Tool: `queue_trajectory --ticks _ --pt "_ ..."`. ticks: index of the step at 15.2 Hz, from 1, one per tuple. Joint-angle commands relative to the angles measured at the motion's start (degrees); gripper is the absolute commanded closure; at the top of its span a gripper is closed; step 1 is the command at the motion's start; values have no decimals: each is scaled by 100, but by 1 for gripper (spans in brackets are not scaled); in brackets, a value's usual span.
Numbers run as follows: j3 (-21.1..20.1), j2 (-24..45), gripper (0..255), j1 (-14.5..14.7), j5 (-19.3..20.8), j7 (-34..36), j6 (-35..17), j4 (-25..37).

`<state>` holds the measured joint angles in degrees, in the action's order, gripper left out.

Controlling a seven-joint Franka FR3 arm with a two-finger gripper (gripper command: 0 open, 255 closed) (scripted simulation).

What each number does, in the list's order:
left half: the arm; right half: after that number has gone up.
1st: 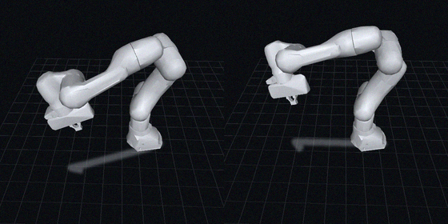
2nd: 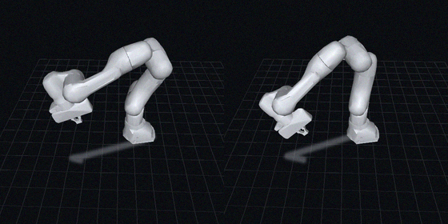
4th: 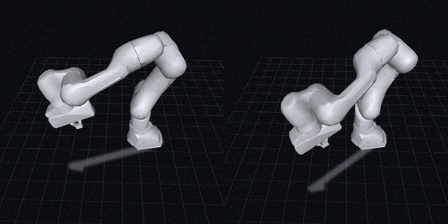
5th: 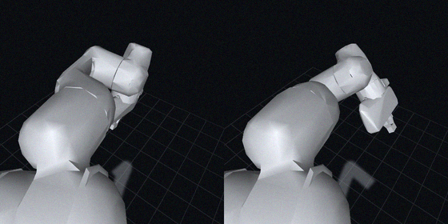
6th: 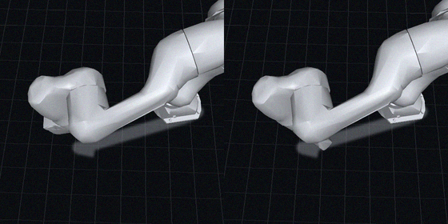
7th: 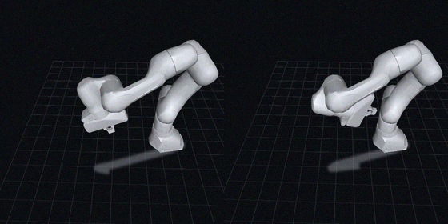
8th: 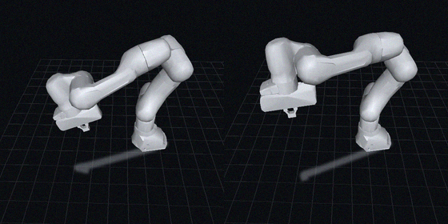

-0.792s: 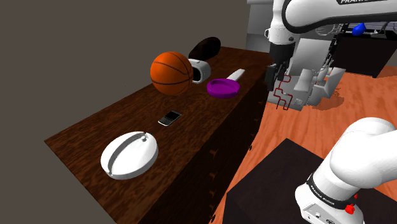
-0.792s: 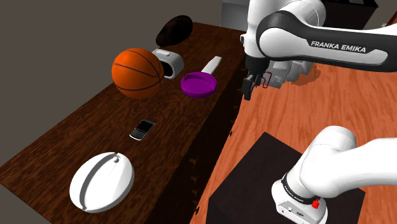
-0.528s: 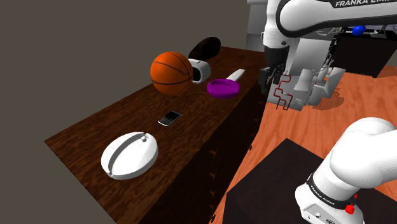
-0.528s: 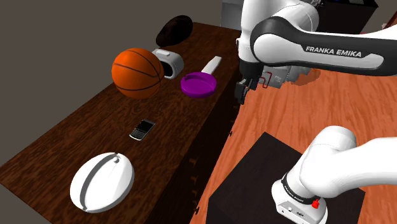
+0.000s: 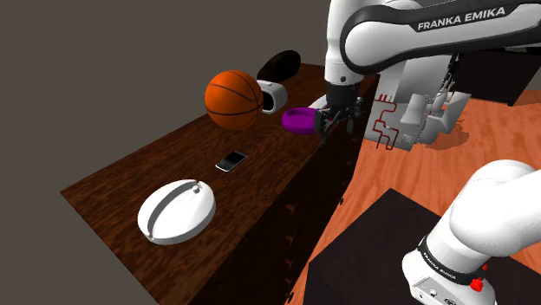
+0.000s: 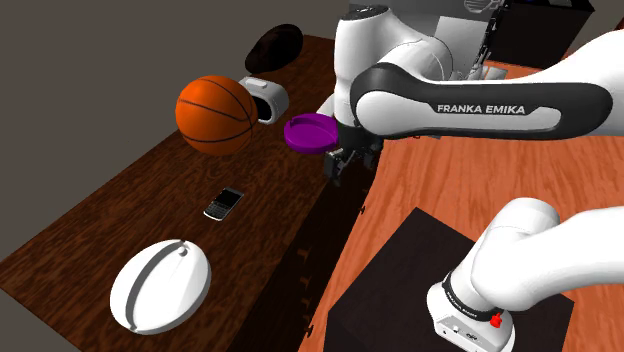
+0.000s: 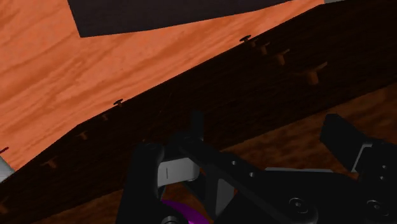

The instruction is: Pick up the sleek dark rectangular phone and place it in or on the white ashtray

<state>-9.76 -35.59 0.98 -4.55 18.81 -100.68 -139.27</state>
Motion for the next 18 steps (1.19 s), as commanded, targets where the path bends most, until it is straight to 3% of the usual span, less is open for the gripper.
queue_trajectory --ticks 1,6,10,18 --pt "-269 254 0 -17 -183 604 -250 53" --pt "-882 1088 0 -124 -419 2005 -797 478" --pt "-1314 1886 0 -251 -379 3147 -1199 986" --pt "-1829 3723 0 -350 345 5515 -1722 2401"
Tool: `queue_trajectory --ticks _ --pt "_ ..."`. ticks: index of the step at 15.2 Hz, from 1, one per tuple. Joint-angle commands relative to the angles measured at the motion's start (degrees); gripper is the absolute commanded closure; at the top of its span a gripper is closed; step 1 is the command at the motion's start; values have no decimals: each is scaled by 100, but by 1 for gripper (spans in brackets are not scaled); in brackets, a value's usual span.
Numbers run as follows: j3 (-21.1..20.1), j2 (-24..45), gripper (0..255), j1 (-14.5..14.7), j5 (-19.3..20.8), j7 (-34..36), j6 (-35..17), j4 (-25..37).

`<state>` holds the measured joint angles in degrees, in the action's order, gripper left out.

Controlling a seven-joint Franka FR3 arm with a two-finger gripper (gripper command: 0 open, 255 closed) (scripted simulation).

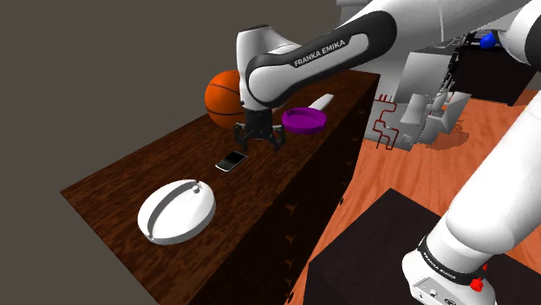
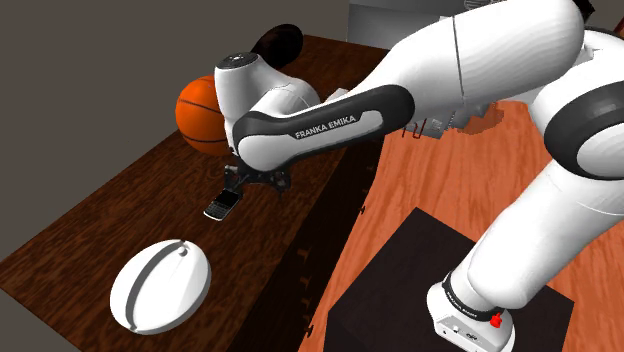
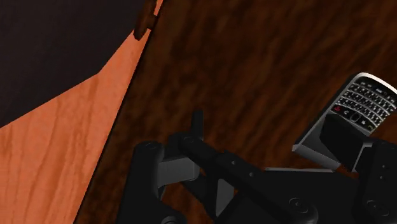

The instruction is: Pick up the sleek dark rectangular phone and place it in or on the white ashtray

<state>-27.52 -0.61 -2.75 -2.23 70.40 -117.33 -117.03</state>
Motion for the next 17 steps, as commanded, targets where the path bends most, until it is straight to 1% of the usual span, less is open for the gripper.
queue_trajectory --ticks 1,4,8,15,17 --pt "-63 466 0 52 242 644 -84 391" --pt "-23 1182 0 192 622 1464 -107 1083" --pt "169 2072 0 471 1024 2370 -22 2083" --pt "230 2296 0 523 1142 2444 -466 1845" --pt "235 2317 0 527 1153 2451 -502 1828"
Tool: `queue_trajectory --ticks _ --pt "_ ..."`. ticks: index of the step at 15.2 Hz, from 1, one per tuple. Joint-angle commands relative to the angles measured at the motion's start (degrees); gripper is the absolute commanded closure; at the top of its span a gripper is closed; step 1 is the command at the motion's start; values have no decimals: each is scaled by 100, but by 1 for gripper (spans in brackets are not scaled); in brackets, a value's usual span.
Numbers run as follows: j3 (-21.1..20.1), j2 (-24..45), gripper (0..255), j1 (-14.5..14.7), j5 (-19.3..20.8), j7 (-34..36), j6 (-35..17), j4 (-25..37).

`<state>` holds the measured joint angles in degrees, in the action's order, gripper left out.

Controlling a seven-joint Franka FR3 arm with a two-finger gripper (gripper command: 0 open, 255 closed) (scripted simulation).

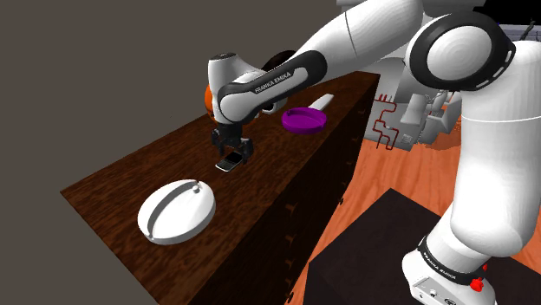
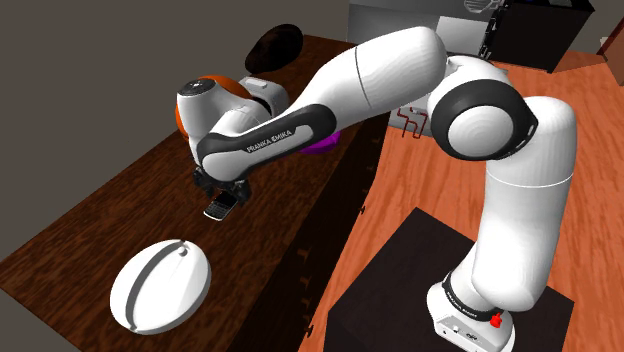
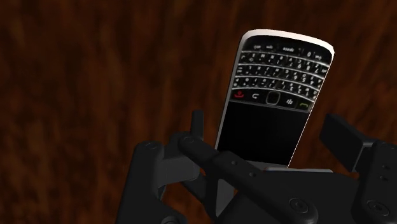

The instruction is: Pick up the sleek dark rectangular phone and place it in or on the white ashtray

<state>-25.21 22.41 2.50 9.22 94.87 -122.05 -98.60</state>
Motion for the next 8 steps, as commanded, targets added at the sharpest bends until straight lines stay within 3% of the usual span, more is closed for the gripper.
queue_trajectory --ticks 1,6,7,8 --pt "4 14 0 2 8 4 -29 -14" --pt "4 13 0 2 8 4 -28 -14" --pt "4 13 255 2 8 4 -28 -14" --pt "4 14 255 2 8 4 -28 -14"
